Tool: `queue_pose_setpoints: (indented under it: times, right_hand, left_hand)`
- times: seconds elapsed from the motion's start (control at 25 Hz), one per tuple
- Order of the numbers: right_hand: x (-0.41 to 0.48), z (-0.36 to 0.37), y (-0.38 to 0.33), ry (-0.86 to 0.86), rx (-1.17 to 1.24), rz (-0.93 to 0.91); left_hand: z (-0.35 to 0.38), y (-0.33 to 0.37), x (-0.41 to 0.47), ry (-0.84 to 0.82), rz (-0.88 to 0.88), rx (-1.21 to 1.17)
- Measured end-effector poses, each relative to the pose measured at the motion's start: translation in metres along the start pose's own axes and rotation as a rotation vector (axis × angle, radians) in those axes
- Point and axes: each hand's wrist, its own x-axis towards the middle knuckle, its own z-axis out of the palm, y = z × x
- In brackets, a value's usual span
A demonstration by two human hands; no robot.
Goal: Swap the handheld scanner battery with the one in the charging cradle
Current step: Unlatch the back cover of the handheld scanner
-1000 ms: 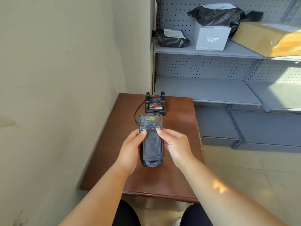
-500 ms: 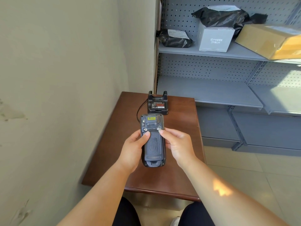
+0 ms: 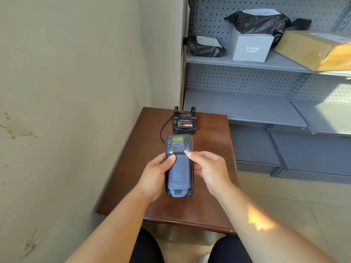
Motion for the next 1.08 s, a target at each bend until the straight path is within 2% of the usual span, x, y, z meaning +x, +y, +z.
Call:
queue_pose_setpoints:
  times: [0.44,0.88,1.08]
  right_hand:
    - [-0.0029,-0.0041,-0.0057,-0.091,0.071,0.049]
    - [-0.0021,0.0023,-0.0025,0.034,0.083,0.060]
    - [-0.0012,0.0030,0.0009,0.081,0.005,0.008]
  left_hand:
    - [0.0025,-0.0019,-0.0024,0.034,0.006,-0.022]
    - [0.0069,-0.0005,-0.0041,0.030,0.007,-0.004]
    - [0.0095,-0.0012,-0.0067,0.048,0.008,-0.012]
